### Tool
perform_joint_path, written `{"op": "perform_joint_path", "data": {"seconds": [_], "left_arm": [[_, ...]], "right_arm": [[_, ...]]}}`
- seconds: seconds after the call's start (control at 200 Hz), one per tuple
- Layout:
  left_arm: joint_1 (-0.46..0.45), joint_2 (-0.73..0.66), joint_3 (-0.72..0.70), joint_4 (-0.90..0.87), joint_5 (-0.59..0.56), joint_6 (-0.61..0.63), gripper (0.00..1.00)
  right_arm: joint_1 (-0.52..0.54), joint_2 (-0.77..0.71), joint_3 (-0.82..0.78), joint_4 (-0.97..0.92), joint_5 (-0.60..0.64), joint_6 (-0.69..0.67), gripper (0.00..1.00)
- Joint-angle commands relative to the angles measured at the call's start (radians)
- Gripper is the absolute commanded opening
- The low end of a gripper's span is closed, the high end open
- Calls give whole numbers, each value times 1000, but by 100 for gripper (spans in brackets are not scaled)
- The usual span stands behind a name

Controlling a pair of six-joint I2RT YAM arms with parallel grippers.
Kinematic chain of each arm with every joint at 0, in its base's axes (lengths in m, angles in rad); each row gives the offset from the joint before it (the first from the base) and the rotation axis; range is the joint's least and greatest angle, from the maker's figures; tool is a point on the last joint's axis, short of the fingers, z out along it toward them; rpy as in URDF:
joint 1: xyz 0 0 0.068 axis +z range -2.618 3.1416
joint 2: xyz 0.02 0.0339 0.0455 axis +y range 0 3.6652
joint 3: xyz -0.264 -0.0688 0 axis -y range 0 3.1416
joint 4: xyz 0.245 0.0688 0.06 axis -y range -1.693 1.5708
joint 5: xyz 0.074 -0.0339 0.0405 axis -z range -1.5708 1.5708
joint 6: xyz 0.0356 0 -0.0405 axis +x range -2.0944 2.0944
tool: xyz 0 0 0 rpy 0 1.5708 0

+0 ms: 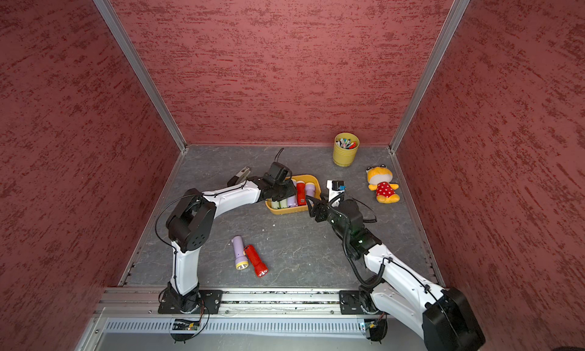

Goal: Put the flashlights into the storage boxes
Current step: Place the flashlight at the storage box, then pick up the flashlight from the center of the board.

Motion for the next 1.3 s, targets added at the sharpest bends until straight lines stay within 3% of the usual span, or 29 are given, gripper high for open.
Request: {"op": "perform_joint_path", "data": {"seconds": [0.0, 0.281, 0.526, 0.746, 0.952, 1.292], "left_arm": [[6, -28, 19, -30, -30, 36, 51], [4, -216, -63, -57, -90, 127, 53], [56, -492, -335, -91, -79, 174, 55], [171, -713, -584, -61, 28, 114, 54], [212, -780, -658, -53, 57, 103, 54], [313, -907, -784, -74, 118, 71, 55]], "right_arm": [[-4, 0, 45, -2, -12, 2, 71], [-1, 50, 109, -94, -56, -25, 71], [93, 159, 216, -256, -98, -54, 72], [156, 275, 294, -358, -29, 7, 73], [148, 452, 483, -486, 44, 14, 73], [314, 518, 569, -587, -162, -250, 72]]}}
